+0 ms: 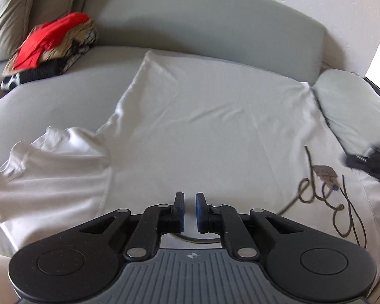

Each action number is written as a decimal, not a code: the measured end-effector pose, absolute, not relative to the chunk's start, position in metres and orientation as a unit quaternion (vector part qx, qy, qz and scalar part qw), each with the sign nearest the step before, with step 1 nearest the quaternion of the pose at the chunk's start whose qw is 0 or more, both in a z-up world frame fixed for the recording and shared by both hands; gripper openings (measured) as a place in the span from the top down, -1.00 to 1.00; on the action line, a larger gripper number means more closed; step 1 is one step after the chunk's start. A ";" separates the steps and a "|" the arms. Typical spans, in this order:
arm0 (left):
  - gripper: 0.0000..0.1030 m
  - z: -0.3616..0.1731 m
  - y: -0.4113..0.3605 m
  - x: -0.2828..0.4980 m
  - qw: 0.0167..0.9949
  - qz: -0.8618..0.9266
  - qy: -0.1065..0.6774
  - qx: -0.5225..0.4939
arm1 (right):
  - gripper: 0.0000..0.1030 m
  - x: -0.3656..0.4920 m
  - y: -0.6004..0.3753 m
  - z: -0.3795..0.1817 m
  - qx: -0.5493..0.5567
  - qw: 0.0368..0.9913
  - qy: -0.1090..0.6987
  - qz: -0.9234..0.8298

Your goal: Fold clothes

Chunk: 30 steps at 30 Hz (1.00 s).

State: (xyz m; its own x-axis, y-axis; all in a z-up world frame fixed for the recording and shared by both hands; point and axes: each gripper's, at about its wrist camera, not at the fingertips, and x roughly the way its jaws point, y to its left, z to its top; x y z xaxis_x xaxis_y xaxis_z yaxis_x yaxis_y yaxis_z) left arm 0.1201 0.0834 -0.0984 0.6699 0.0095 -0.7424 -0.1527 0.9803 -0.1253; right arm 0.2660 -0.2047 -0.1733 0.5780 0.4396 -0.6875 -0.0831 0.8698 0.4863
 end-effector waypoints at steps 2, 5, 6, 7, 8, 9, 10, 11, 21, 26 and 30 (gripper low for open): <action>0.87 -0.100 0.085 0.123 0.911 0.037 0.402 -0.083 | 0.94 0.281 -0.198 -0.184 0.208 0.858 0.443 0.159; 0.85 -0.101 0.085 0.124 0.908 0.037 0.411 -0.076 | 1.00 0.290 -0.212 -0.189 0.162 0.893 0.419 0.037; 0.85 -0.103 0.086 0.125 0.907 0.040 0.412 -0.075 | 1.00 0.289 -0.219 -0.187 0.126 0.903 0.409 -0.035; 0.85 -0.103 0.088 0.124 0.906 0.043 0.413 -0.078 | 1.00 0.290 -0.228 -0.189 0.096 0.901 0.412 -0.096; 0.85 -0.103 0.089 0.124 0.905 0.045 0.415 -0.080 | 1.00 0.291 -0.240 -0.193 0.102 0.894 0.423 -0.106; 0.85 -0.104 0.090 0.123 0.905 0.044 0.415 -0.081 | 1.00 0.290 -0.249 -0.193 0.123 0.890 0.431 -0.083; 0.85 -0.104 0.091 0.123 0.905 0.043 0.415 -0.082 | 1.00 0.284 -0.252 -0.187 0.124 0.891 0.430 -0.072; 0.85 -0.104 0.092 0.122 0.905 0.042 0.415 -0.083 | 1.00 0.276 -0.250 -0.177 0.119 0.895 0.424 -0.065; 0.81 -0.085 0.070 0.094 0.914 0.022 0.400 -0.061 | 0.69 0.177 -0.192 -0.148 0.029 0.889 0.446 0.093; 0.61 -0.096 0.046 0.078 0.897 0.000 0.441 -0.013 | 0.30 0.129 -0.222 -0.141 0.007 0.886 0.461 0.051; 0.61 -0.092 0.047 0.053 0.886 0.006 0.463 -0.006 | 0.28 0.095 -0.255 -0.131 0.026 0.871 0.490 0.021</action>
